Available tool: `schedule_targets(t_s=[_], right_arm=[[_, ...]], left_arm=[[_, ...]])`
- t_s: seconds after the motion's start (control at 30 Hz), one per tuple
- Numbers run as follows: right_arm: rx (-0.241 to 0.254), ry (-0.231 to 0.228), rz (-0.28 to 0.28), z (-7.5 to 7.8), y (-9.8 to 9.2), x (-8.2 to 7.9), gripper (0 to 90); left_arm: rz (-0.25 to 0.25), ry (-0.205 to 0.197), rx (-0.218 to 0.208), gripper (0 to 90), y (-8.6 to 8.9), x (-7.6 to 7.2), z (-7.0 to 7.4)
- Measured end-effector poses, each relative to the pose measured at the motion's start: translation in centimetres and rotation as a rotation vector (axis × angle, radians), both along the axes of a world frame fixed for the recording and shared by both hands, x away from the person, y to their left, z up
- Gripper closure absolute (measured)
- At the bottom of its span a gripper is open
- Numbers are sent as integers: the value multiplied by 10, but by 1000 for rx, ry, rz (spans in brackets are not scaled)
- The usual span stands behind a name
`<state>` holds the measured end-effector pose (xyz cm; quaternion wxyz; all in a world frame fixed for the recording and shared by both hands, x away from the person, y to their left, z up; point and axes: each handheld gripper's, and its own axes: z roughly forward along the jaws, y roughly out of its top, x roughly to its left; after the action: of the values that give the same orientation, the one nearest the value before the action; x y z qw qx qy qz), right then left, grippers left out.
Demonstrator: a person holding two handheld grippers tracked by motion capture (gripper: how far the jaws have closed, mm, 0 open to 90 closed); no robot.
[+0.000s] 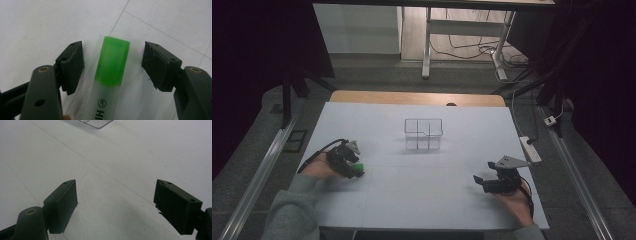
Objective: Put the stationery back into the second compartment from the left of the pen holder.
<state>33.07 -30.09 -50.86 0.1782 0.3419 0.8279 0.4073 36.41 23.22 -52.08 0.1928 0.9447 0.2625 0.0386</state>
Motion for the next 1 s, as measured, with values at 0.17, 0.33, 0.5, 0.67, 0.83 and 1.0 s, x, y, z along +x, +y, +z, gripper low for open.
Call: schedule_targets(t_s=[0.17, 0.33, 0.5, 0.67, 0.83, 1.0], right_arm=[[-5, 4, -3, 0, 0, 0, 184], [-4, 1, -4, 0, 0, 0, 184], [2, 3, -6, 0, -1, 0, 184], [0, 3, -4, 0, 0, 1, 184], [3, 4, -5, 0, -1, 1, 184], [2, 4, -7, 0, -1, 1, 185]], left_arm=[[6, -3, -9, 370, 2, 0, 0], [-26, -15, -7, 540, 1, -2, 1], [-63, -28, 9, 661, -2, -6, 2], [-76, -37, -9, 664, 1, -6, 2], [-67, -64, 10, 664, 2, -7, 4], [-32, -93, -29, 664, 9, -7, 10]])
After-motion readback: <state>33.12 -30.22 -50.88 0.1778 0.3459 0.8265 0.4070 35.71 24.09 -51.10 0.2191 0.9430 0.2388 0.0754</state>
